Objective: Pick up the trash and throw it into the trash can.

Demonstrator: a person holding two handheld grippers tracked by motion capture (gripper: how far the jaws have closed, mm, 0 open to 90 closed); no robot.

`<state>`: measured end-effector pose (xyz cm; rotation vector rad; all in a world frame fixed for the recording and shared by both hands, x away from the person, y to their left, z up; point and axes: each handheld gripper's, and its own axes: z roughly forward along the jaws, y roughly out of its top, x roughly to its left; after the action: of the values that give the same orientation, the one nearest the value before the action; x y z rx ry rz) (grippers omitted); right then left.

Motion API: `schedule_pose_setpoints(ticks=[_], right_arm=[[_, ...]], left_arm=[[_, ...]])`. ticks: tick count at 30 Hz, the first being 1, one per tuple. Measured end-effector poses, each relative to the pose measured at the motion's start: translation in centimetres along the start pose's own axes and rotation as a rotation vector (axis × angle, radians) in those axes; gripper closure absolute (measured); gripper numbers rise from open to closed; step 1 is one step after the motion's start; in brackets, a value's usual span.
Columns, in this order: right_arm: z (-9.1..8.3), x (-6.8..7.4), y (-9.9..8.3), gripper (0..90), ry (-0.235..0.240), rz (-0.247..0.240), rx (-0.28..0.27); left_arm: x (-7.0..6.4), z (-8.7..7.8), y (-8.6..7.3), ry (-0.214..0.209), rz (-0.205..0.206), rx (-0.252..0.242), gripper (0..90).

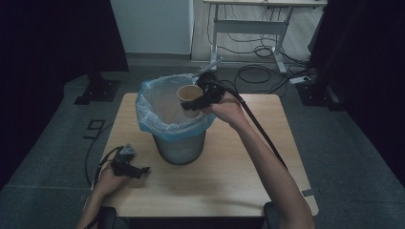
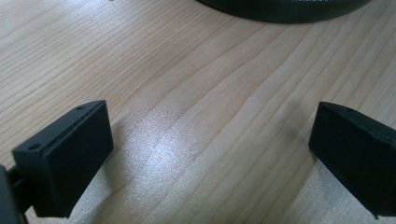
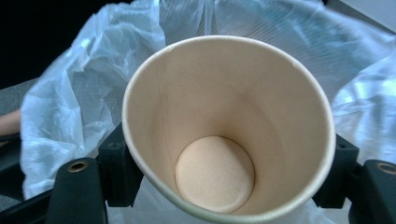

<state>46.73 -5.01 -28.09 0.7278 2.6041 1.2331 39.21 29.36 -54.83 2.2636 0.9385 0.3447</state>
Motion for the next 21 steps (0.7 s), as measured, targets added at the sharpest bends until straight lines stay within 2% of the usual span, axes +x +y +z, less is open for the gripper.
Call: schedule_pose_setpoints(ticks=[4, 12, 13, 14, 16, 17, 19, 21], right_arm=[[1.1, -0.1, -1.1, 26.4, 0.010, 0.000, 0.016], [1.9, 0.0, -2.6, 25.2, 0.010, -0.019, 0.046], [2.1, 0.1, -2.8, 23.8, 0.011, -0.029, 0.063], [2.2, 0.3, -2.9, 22.1, -0.020, -0.050, 0.069], [2.3, 0.3, -2.9, 15.2, -0.036, -0.050, 0.061], [2.3, 0.3, -2.9, 15.2, -0.036, -0.050, 0.061], [2.1, 0.2, -2.7, 7.6, -0.012, -0.048, 0.048], [2.0, 0.2, -2.7, 5.3, -0.010, -0.047, 0.046]], left_arm=[[0.0, 0.0, 0.0, 0.000, 0.000, 0.000, 0.0], [0.0, 0.0, 0.0, -0.001, 0.000, 0.001, 0.0], [0.0, 0.0, 0.0, -0.001, 0.000, 0.001, 0.0], [0.0, 0.0, 0.0, 0.000, 0.000, 0.001, 0.0], [0.0, 0.0, 0.0, -0.001, 0.000, 0.001, 0.0], [0.0, 0.0, 0.0, -0.001, 0.000, 0.001, 0.0], [0.0, 0.0, 0.0, -0.001, 0.000, 0.001, 0.0], [0.0, 0.0, 0.0, -0.001, 0.000, 0.001, 0.0]])
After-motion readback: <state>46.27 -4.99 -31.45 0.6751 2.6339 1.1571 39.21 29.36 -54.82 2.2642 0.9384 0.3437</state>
